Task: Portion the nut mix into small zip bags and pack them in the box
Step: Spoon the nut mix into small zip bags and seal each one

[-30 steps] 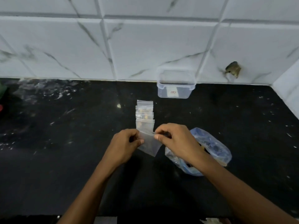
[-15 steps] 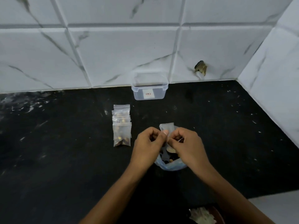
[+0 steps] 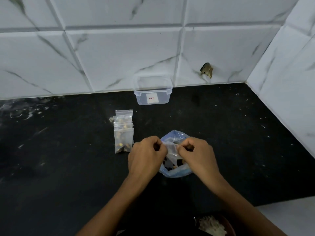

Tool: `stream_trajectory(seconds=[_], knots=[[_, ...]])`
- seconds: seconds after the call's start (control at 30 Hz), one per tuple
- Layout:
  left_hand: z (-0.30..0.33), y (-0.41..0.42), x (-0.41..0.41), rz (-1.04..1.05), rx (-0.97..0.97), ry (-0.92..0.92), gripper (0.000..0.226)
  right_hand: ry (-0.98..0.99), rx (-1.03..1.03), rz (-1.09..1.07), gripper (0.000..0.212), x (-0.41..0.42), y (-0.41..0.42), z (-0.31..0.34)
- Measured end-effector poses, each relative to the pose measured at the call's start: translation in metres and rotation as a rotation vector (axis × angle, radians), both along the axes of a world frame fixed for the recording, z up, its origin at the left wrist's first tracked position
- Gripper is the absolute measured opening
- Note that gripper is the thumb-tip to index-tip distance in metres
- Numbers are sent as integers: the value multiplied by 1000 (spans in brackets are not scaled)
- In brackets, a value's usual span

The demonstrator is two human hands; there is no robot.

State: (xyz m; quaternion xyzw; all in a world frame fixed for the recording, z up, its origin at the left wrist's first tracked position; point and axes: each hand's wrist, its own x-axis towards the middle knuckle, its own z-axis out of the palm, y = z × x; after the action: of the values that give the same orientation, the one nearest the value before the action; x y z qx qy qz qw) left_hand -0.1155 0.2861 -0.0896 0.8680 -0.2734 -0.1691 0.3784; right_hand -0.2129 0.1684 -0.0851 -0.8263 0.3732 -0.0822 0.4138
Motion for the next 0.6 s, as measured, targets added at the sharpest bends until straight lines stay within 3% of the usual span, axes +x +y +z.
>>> stream_trajectory(seconds=[0.1, 0.2, 0.23, 0.37, 0.43, 0.53, 0.6], knots=[[4, 0, 3, -108, 133, -130, 9, 20, -192, -8, 15, 0, 1, 4], [4, -3, 4, -145, 45, -129, 7, 19, -204, 19, 17, 1, -1, 6], [3, -4, 5, -158, -8, -101, 16, 11, -182, 22, 17, 1, -3, 8], [-10, -6, 8, -328, -72, 52, 104, -48, -173, 25, 12, 3, -12, 20], [-16, -12, 8, -349, -71, 75, 122, -85, -170, 35, 11, 7, -14, 25], [-17, -23, 7, -282, -159, 46, 115, -129, -72, 47, 9, 14, -18, 31], [-14, -26, 9, -250, -259, -17, 90, -181, 0, 40, 8, 16, -20, 33]])
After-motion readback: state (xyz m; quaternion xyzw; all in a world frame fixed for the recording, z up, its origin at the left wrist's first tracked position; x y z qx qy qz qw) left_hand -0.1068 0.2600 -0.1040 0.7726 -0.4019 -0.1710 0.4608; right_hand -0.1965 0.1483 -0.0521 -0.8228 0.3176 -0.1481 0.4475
